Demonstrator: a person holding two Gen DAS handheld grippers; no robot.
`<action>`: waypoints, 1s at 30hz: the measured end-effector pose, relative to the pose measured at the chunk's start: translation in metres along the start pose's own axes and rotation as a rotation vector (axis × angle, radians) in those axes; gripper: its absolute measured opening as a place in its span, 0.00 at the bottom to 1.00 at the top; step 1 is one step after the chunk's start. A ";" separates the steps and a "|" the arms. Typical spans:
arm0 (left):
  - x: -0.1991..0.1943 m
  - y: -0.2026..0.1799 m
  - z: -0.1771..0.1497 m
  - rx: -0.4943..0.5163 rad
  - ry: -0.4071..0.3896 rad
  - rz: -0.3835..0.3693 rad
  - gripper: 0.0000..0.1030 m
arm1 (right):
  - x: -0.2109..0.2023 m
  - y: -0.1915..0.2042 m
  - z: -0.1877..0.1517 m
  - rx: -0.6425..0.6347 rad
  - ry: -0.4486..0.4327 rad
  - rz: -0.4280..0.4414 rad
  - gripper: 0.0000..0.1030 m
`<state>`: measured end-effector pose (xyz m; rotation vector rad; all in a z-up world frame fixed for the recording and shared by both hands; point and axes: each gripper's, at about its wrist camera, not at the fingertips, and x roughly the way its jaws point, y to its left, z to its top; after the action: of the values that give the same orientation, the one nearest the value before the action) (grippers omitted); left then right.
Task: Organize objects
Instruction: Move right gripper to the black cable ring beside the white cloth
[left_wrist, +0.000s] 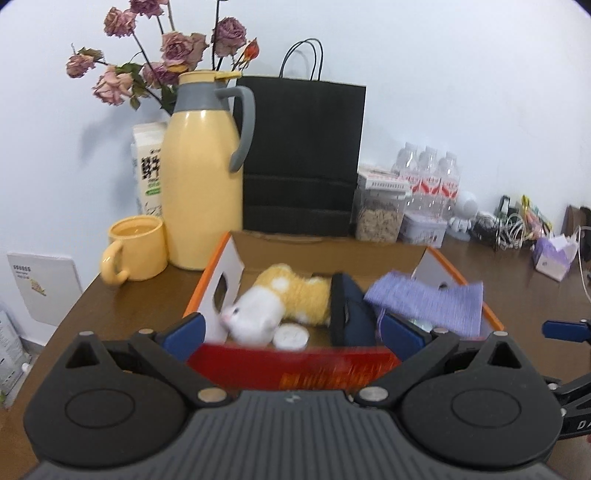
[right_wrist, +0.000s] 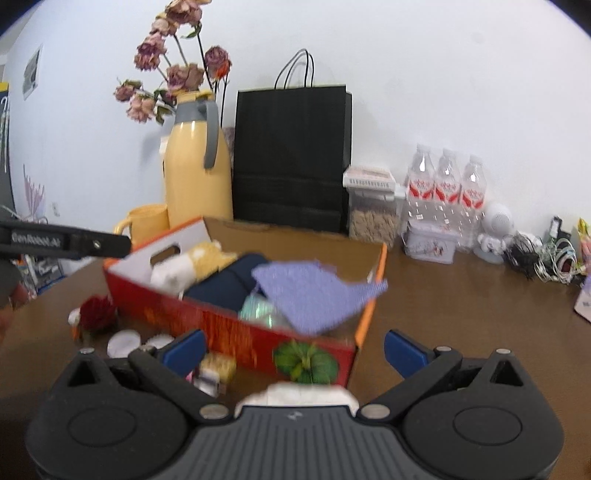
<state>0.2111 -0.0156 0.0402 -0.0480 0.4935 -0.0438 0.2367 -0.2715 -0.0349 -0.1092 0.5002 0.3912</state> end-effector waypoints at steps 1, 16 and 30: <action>-0.004 0.002 -0.005 0.002 0.007 0.003 1.00 | -0.004 0.000 -0.006 0.001 0.009 0.000 1.00; -0.065 0.041 -0.067 -0.014 0.088 0.024 1.00 | -0.034 -0.008 -0.082 0.053 0.161 -0.011 0.67; -0.080 0.056 -0.082 -0.063 0.107 0.033 1.00 | -0.026 -0.003 -0.091 0.033 0.135 0.017 0.24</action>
<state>0.1040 0.0414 0.0026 -0.0995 0.6024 0.0015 0.1763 -0.3009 -0.1022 -0.1003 0.6408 0.3934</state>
